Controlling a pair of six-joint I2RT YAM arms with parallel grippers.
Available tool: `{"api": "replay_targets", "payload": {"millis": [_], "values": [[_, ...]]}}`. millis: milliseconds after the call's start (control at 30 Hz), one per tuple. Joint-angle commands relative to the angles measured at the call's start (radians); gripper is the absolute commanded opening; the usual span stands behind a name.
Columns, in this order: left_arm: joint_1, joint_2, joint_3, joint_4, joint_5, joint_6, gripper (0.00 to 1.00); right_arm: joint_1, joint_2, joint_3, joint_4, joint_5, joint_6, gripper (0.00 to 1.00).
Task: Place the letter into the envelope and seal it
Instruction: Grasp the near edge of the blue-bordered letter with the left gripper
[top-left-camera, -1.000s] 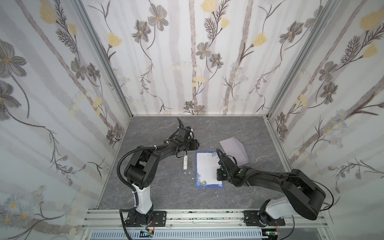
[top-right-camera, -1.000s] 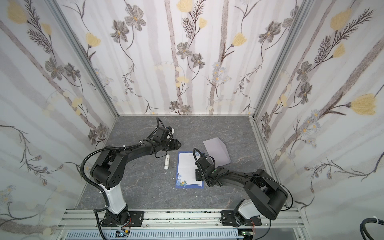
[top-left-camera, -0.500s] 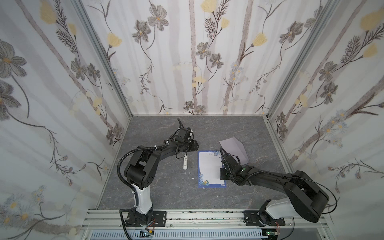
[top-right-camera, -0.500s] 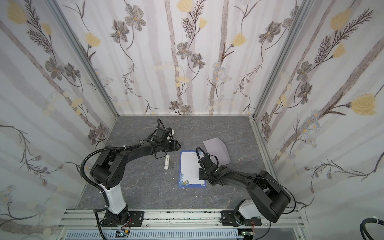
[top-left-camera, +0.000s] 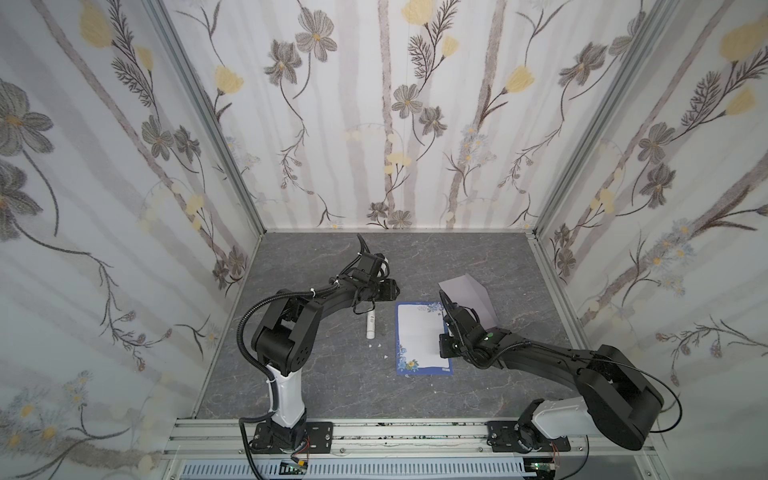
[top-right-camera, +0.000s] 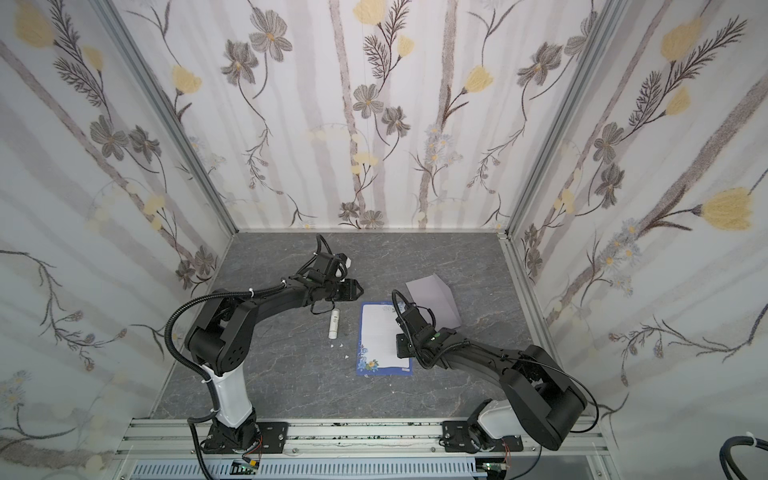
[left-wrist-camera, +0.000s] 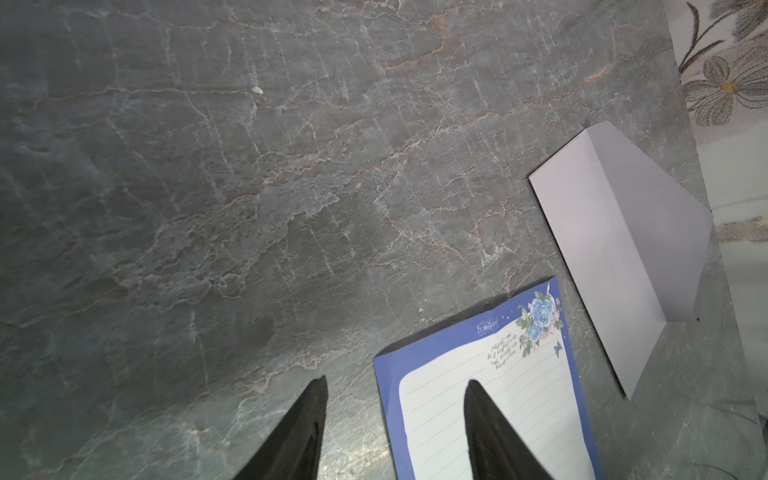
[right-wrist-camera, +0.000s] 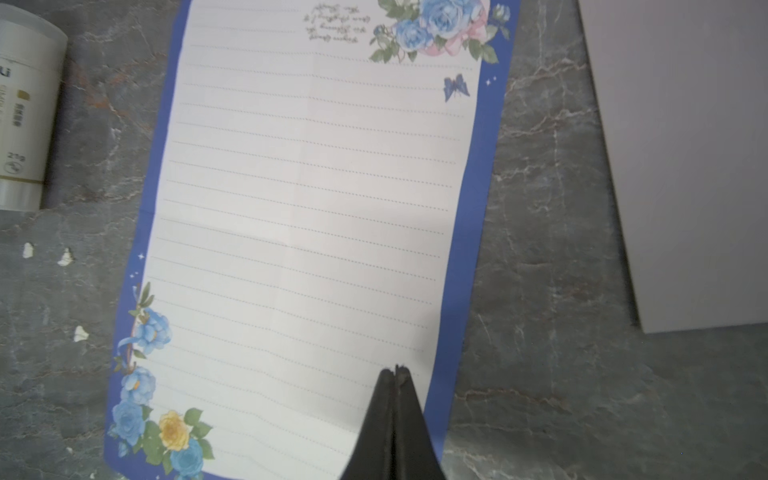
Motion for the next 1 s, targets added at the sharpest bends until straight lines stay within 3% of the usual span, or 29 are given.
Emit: {"api": "replay_targets", "payload": {"millis": [0,667,967], "values": [[0.000,0.022,0.024,-0.004,0.029,0.014,0.55,-0.001,0.019,-0.021,0.076,-0.011,0.039,0.00],[0.007,0.143,0.130,-0.089,0.007,0.071,0.60,-0.001,0.067,-0.048,0.099,0.002,0.020,0.00],[0.014,0.167,0.150,-0.133,0.106,0.090,0.59,-0.001,0.053,-0.040,0.094,-0.001,0.021,0.00]]}}
